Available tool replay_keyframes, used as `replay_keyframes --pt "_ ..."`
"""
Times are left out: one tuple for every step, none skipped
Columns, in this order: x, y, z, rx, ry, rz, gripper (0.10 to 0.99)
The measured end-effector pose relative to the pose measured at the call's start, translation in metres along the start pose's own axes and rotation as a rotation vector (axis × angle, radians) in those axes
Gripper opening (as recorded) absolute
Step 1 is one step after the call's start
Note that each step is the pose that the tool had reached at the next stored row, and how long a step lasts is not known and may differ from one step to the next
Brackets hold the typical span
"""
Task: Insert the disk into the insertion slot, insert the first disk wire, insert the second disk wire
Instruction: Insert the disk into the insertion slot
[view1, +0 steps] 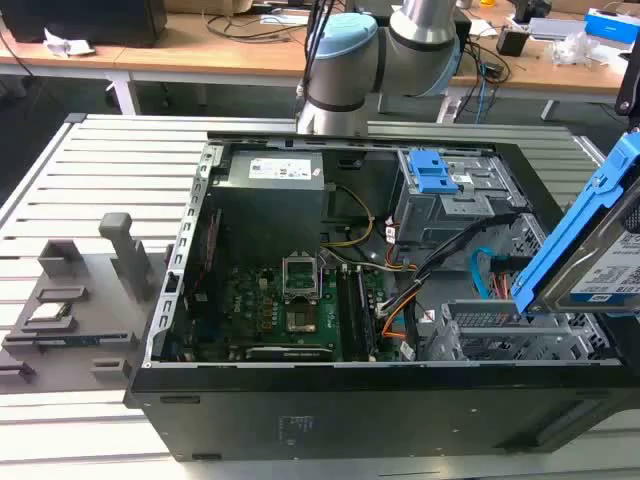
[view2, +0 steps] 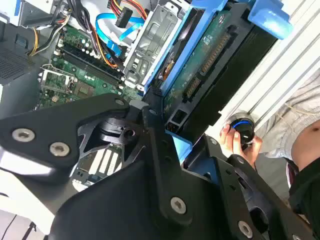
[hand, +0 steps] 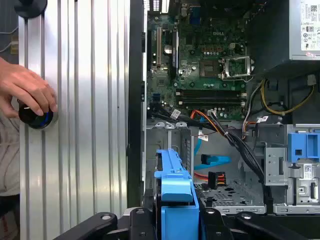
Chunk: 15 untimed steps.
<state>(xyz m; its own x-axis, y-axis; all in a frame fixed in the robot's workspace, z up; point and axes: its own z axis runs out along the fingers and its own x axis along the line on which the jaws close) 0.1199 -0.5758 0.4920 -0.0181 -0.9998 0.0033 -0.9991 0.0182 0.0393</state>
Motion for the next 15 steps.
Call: replay_keyframes --pt "0.0 0.0014 0.0035 0.0 0.0 0.0 0.365" --pt "-0.0005 0.0025 0.0073 0.0 0.0001 0.0 0.365" --pt "-0.0009 0.0029 0.0095 0.0 -0.0001 0.0 0.365" --pt "-0.0013 0.0032 0.0111 0.0 0.0001 0.0 0.365" --pt "-0.0018 0.0039 0.0123 0.0 0.0001 0.0 0.365" --pt "-0.0045 0.0072 0.0149 0.0 0.0 0.0 0.365" --pt "-0.0068 0.0108 0.0163 0.0 0.0001 0.0 0.365" --pt "-0.0086 0.0138 0.0179 0.0 0.0001 0.0 0.365" --pt "-0.0102 0.016 0.0204 0.0 -0.0001 0.0 0.365" --pt "-0.0118 0.0177 0.0234 0.0 0.0001 0.0 0.365" --pt "-0.0132 0.0185 0.0259 0.0 0.0 0.0 0.365" --pt "-0.0143 0.0187 0.0277 0.0 -0.0001 0.001 0.365" --pt "-0.0155 0.0191 0.03 0.0 -0.0001 0.002 0.365" --pt "-0.0168 0.0193 0.032 0.0 0.0 0.004 0.365" --pt "-0.0181 0.0201 0.0345 0.0 -0.0002 0.007 0.365"
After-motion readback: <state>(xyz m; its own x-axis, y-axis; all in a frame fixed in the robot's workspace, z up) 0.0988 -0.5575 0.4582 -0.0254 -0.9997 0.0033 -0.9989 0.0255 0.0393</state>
